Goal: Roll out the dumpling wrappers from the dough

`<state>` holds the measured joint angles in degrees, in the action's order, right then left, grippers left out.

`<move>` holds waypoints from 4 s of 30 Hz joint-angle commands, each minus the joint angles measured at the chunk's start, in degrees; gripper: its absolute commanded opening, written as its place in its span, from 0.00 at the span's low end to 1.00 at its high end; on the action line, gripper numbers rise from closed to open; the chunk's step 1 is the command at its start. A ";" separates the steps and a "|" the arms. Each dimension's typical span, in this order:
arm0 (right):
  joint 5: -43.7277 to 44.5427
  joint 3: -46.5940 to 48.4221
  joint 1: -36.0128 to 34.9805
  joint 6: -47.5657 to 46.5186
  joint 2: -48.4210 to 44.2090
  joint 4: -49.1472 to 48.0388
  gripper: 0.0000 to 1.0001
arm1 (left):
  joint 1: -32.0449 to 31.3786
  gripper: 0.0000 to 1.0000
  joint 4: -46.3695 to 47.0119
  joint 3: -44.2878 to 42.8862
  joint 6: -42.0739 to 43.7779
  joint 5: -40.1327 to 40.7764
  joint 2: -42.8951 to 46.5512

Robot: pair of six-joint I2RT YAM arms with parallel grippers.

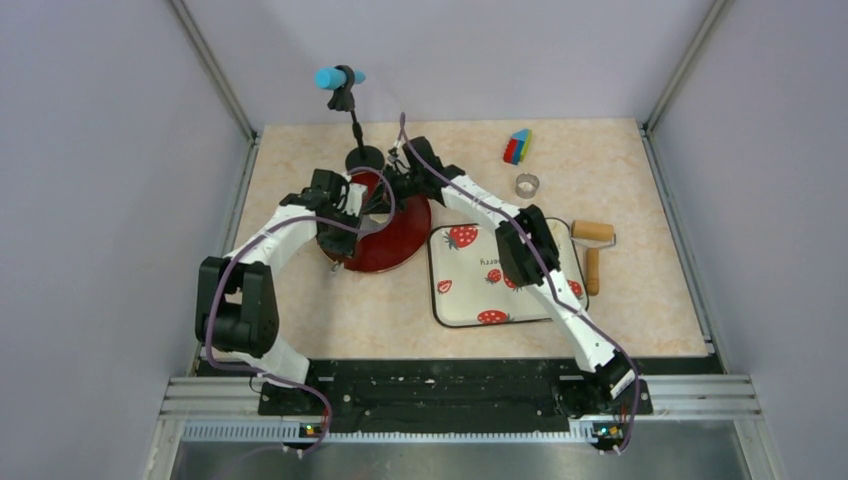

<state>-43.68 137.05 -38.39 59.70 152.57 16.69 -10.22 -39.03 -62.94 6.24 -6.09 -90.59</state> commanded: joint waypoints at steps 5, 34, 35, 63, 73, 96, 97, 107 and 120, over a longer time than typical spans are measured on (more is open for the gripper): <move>1.97 2.39 -1.25 -3.94 2.59 4.23 0.00 | -0.41 0.00 -1.22 -3.42 0.53 2.12 -0.49; 7.98 4.14 -1.16 -11.73 5.93 14.42 0.00 | -2.43 0.00 -8.28 -8.41 0.45 8.68 -1.58; 8.09 4.15 -1.12 -11.97 5.93 14.72 0.00 | -2.50 0.00 -8.59 -8.60 0.34 8.86 -1.42; 5.39 5.46 -0.18 -12.47 3.58 12.73 0.00 | -4.80 0.00 -15.11 -4.34 -3.91 13.43 13.48; 6.44 -4.20 4.50 -13.18 -8.17 9.03 0.15 | -4.81 0.00 -4.81 0.62 -10.08 2.79 23.12; 5.93 -46.39 23.66 -14.59 -38.56 -3.41 0.99 | -4.72 0.00 33.66 19.96 -35.98 0.57 35.73; 5.89 -47.34 24.05 -14.80 -39.04 -3.62 0.99 | -4.68 0.00 33.29 20.30 -36.61 2.14 36.06; 5.75 -53.11 25.94 -16.65 -41.44 -2.80 0.99 | -1.39 0.00 23.19 19.32 -39.92 12.67 36.07; 9.74 -61.74 32.96 -25.39 -49.05 5.34 0.99 | 19.03 0.00 12.30 21.28 -41.96 13.30 33.63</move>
<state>-36.80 76.51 -7.99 39.42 109.27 19.20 3.79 -24.93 -42.19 -34.98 7.07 -55.90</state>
